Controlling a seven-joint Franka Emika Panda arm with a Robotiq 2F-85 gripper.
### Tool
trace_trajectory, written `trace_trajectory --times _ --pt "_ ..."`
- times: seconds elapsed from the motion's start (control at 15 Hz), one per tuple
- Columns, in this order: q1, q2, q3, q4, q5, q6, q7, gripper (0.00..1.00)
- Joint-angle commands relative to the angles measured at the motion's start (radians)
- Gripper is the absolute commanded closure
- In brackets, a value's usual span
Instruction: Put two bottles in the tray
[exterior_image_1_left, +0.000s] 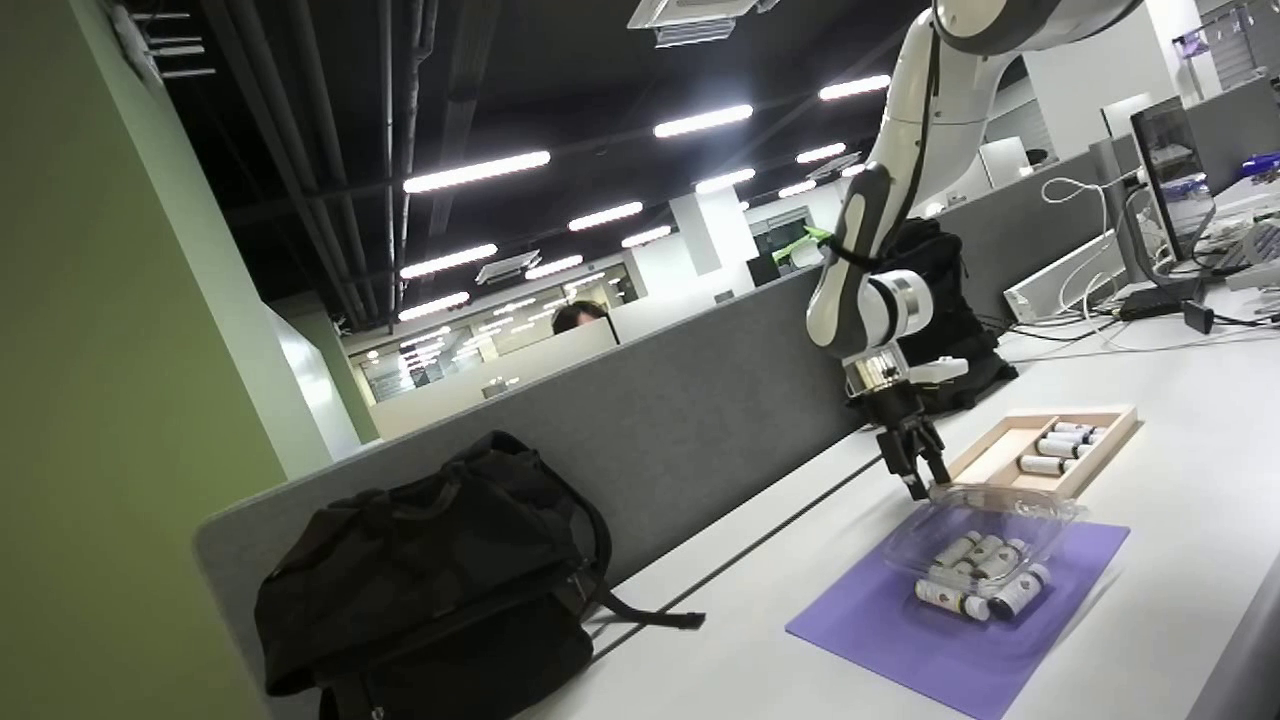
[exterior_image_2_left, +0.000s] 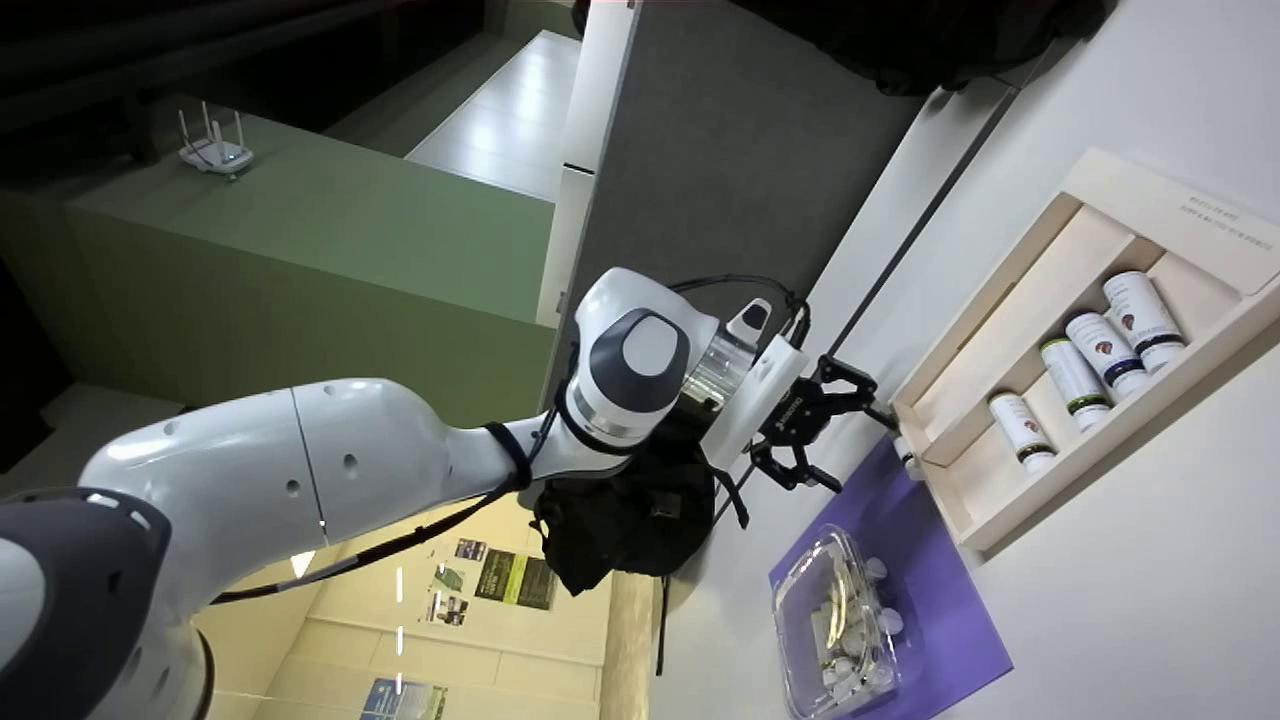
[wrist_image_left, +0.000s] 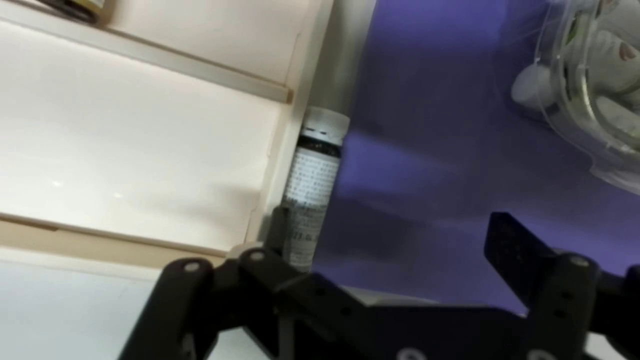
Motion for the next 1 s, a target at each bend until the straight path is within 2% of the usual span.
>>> trace_trajectory --times 0.0,0.8,0.93 --pt "0.007 0.011 -0.007 0.026 -0.008 -0.032 0.042 0.00" --pt "-0.005 0.016 0.008 0.027 0.020 -0.091 0.039 0.00" --pt "-0.036 0.021 0.038 0.037 0.066 -0.129 0.002 0.00"
